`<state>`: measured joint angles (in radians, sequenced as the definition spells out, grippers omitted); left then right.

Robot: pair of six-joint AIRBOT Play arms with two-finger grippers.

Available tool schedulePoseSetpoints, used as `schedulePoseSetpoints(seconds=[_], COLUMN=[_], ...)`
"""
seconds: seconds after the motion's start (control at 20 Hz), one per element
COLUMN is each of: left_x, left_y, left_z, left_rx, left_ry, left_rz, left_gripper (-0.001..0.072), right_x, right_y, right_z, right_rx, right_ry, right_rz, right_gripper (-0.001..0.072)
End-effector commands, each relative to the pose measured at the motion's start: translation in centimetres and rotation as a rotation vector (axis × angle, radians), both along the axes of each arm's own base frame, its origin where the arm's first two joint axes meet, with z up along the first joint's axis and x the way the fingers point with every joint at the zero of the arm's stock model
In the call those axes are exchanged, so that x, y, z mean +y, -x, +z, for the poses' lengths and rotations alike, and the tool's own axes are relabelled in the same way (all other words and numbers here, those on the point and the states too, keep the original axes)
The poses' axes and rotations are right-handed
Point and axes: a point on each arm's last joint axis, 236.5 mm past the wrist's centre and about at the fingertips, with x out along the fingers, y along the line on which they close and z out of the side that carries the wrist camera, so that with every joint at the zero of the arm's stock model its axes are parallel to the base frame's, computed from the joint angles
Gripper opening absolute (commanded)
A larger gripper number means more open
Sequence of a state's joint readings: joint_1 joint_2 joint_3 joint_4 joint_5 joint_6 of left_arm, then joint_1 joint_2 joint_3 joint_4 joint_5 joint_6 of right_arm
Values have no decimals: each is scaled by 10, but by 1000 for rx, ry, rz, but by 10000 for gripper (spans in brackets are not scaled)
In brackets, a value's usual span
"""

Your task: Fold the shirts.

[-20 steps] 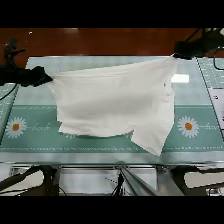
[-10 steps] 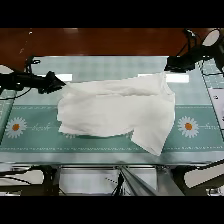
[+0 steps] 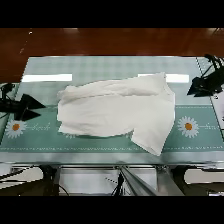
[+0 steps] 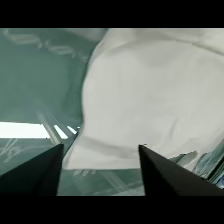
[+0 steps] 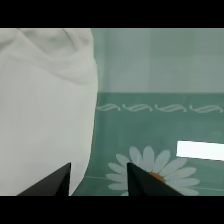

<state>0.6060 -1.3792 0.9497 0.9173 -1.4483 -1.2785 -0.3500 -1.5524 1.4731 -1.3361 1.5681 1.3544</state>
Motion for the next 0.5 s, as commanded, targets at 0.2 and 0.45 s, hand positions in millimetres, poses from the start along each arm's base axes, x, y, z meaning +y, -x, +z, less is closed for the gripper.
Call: schedulePoseSetpoints(seconds=[0.2,0.45], left_x=[-20,-54], left_y=[57,55], left_z=[-42,-65], left_rx=[122,165], left_ry=[44,41], left_rz=[-95,-219], left_gripper=[642,568], right_x=[5,7], right_y=[38,36], right_z=[-18,-16], right_rx=[-74,-82], right_ry=[-132,-145], right_rz=[-111,-115], right_gripper=[440,439])
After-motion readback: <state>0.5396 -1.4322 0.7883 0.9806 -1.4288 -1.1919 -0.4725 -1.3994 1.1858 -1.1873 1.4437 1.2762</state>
